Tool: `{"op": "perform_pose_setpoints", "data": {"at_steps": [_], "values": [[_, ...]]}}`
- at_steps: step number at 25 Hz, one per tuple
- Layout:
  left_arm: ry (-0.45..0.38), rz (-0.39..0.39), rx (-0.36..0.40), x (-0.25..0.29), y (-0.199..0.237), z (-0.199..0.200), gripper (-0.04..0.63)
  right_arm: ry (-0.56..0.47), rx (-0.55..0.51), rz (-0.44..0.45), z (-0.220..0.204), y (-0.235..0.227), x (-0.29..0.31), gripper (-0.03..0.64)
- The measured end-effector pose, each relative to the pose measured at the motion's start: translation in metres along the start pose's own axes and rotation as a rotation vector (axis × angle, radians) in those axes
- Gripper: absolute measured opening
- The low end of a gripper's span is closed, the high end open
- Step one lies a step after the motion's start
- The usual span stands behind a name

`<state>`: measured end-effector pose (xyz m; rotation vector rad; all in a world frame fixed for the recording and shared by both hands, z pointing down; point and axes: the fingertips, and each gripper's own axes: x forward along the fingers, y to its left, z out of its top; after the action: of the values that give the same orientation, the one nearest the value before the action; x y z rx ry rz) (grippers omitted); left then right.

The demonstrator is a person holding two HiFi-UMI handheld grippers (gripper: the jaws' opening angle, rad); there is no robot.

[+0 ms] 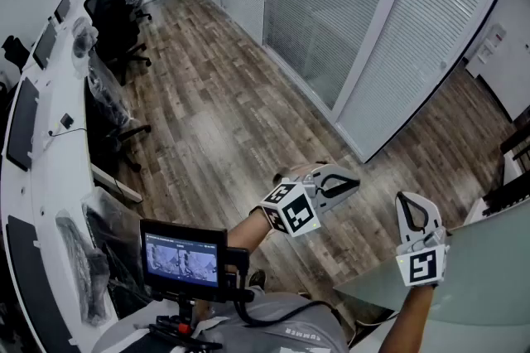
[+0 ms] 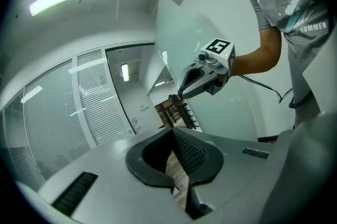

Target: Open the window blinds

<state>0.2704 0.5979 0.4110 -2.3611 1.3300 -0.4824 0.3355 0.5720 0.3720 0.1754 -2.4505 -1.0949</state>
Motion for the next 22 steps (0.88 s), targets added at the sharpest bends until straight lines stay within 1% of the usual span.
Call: {"op": "perform_pose_setpoints", "data": {"at_steps": [8,13,17,22], "values": [[0.004,-0.007,-0.002,0.001,-0.003,-0.004,0.005,-0.001,0.006,-0.001,-0.005,0.001,0.001,-0.006],[0.005,-0.011,-0.002,-0.001,-0.003,-0.010,0.005,-0.008,0.031,-0.014,-0.006,0.001,0.006,-0.006],[0.001,-0.004,-0.001,-0.005,0.006,-0.014,0.005,-0.034,0.035,-0.030,-0.001,-0.002,0.012,-0.006],[-0.002,0.007,-0.010,0.004,0.018,-0.017,0.005,-0.021,0.049,-0.041,-0.010,-0.011,0.015,-0.006]]}}
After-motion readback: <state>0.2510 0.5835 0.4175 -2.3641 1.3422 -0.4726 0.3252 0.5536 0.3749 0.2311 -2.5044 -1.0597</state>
